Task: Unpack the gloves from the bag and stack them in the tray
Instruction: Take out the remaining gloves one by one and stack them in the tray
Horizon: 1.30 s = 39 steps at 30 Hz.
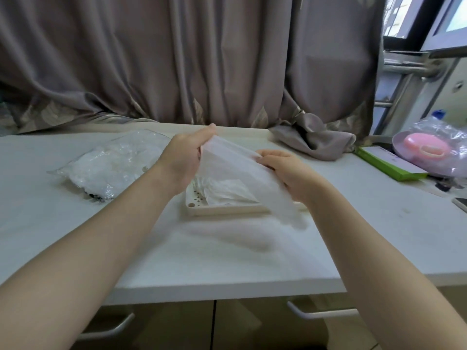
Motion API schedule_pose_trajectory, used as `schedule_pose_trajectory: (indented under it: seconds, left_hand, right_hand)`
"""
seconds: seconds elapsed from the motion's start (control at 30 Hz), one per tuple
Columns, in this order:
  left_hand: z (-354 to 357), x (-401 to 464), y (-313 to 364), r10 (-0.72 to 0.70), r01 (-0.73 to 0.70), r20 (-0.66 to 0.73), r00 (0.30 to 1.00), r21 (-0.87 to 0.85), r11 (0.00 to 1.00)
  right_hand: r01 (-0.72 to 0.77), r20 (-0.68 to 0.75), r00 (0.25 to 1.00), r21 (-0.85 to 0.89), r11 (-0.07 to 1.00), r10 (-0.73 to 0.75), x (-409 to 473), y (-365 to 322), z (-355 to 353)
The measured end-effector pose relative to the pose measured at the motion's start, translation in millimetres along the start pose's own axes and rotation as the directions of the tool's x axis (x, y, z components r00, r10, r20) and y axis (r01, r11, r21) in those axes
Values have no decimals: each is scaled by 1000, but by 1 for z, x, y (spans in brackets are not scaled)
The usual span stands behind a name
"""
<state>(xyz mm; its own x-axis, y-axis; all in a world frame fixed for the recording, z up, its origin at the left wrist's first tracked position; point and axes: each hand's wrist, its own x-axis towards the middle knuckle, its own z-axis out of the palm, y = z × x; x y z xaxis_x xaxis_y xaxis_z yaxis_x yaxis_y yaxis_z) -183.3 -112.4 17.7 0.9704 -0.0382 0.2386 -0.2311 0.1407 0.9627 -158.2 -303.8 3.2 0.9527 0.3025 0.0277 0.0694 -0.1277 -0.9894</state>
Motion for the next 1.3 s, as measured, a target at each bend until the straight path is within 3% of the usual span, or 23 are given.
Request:
schedule_pose_trajectory:
  seconds: [0.13, 0.27, 0.37, 0.5, 0.6, 0.77, 0.83, 0.93, 1.03, 1.13, 1.2, 1.3]
  left_hand:
    - [-7, 1, -16, -113, 151, 183, 977, -212, 966]
    - [4, 6, -15, -128, 165, 238, 963, -145, 975]
    - [11, 11, -15, -121, 130, 121, 985, -73, 989]
    - [13, 24, -23, -199, 201, -109, 974, 3, 980]
    - [16, 31, -32, -193, 217, -206, 959, 102, 971]
    - [18, 44, -44, -219, 264, -196, 956, 244, 933]
    - [16, 49, -50, -211, 262, -191, 959, 302, 916]
    - [16, 57, -56, -154, 209, -185, 971, 329, 921]
    - [13, 62, -59, -102, 155, -170, 980, 333, 930]
    - [5, 65, -63, -37, 120, -187, 982, 459, 880]
    - [-2, 65, -62, 24, 112, -217, 976, 592, 798]
    - [-5, 64, -61, 223, 58, -221, 950, 821, 569]
  right_hand:
    - [35, 90, 996, -124, 992, -24, -10, -9, -10]
    - [27, 127, 992, -202, 979, -1, -10, -14, -24]
    - [-2, 167, 984, -326, 946, 60, -7, -13, -40]
    - [-69, 147, 975, -521, 851, 169, 1, -7, -67]
    - [-102, 169, 966, -450, 887, 196, 8, -3, -82]
    - [-197, 127, 970, -74, 978, 205, 25, 1, -99]
    - [-230, 75, 968, -124, 965, 241, 37, 2, -101]
    - [-273, -98, 962, -406, 872, 255, 57, 2, -98]
    - [-314, -253, 948, -660, 682, 192, 77, -1, -89]
    - [-261, -267, 962, -814, 519, 66, 92, 0, -83]
    - [-188, -222, 975, -826, 532, 0, 97, 4, -78]
    - [-102, -157, 984, -882, 459, -83, 103, 19, -72]
